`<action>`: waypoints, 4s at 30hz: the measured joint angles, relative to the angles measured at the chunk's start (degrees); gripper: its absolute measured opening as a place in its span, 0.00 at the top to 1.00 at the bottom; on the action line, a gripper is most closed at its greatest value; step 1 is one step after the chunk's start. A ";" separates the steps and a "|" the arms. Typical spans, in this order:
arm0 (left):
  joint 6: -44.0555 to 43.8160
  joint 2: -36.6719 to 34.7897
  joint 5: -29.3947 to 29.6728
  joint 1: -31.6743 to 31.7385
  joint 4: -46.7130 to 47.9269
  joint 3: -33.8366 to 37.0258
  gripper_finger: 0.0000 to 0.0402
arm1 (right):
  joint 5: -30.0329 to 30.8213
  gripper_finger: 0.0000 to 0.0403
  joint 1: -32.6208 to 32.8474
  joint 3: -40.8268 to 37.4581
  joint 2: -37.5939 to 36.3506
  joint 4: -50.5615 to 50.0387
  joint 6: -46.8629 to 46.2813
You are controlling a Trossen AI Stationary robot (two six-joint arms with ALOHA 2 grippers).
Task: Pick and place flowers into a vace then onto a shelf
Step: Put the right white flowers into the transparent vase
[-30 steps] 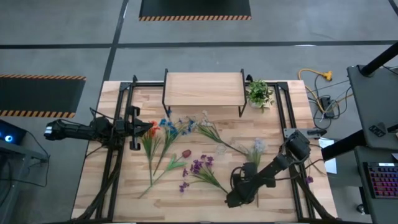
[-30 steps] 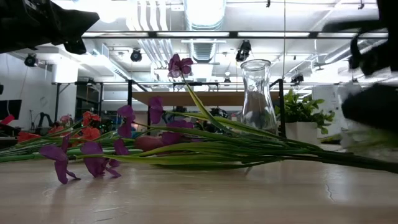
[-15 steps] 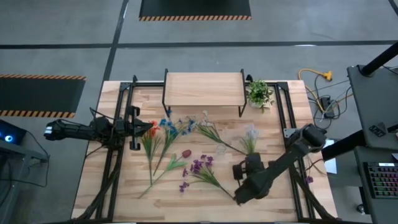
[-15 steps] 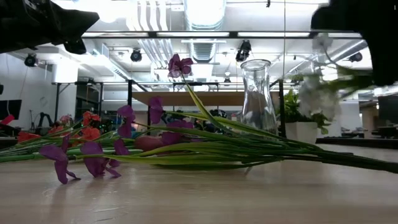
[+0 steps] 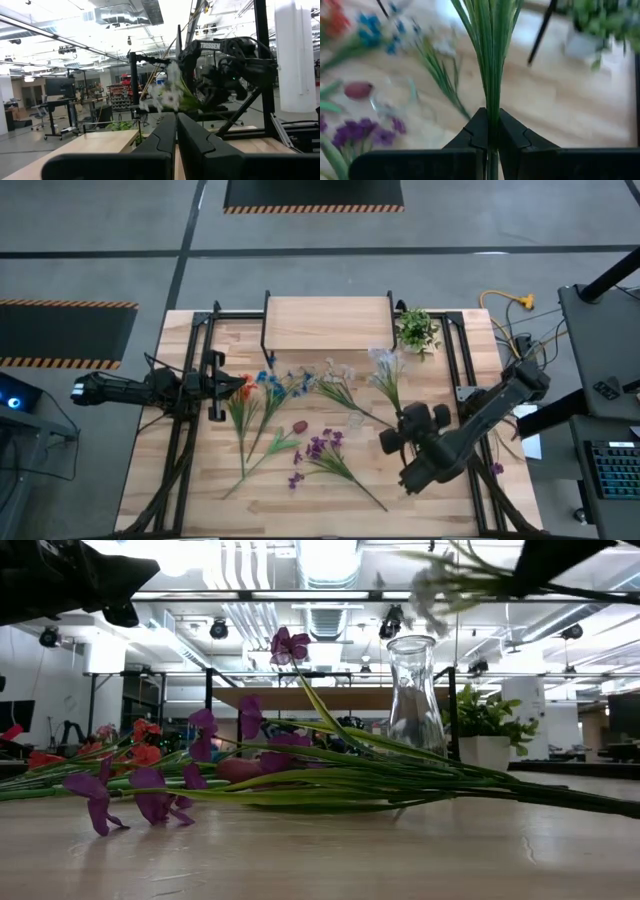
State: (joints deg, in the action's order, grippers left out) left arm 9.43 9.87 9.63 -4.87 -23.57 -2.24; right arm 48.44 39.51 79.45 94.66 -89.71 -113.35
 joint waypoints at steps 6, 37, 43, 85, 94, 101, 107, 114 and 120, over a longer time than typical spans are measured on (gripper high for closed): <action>0.00 0.00 0.02 0.00 0.02 0.02 1.00 | 7.01 0.97 0.00 -5.85 -5.54 1.61 2.63; 0.52 -0.18 -0.13 -0.01 -12.48 -0.09 1.00 | 15.28 0.97 -1.90 -30.82 -41.68 30.03 47.45; 0.52 -0.11 -0.15 0.00 -12.44 -0.09 1.00 | 14.84 0.97 -1.98 -32.74 -43.09 44.86 66.12; -9.02 4.28 -0.39 -0.02 8.83 0.06 1.00 | -30.72 0.97 -18.79 -56.51 -43.42 131.87 128.79; -9.13 3.82 -0.39 -0.04 12.26 0.56 1.00 | -35.64 0.97 -21.89 -56.44 -37.73 138.35 128.71; -9.31 -2.24 -0.38 -0.04 20.02 0.55 1.00 | -37.43 0.97 -23.30 -56.20 -36.79 138.57 126.83; -10.16 -8.54 -0.42 -0.04 21.68 0.48 1.00 | -38.31 0.97 -23.30 -55.14 -36.15 138.65 126.47; -10.21 -7.54 -0.42 -0.04 22.93 0.50 1.00 | -38.46 0.97 -23.30 -51.97 -31.57 140.07 125.29; -10.23 -8.29 -0.41 -0.04 22.80 0.50 1.00 | -33.37 0.97 -23.47 -48.79 -25.64 141.66 122.13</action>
State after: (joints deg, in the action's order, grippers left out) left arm -0.80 1.58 9.22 -4.91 -0.78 -1.74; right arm 15.07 16.03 30.65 69.02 51.95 8.78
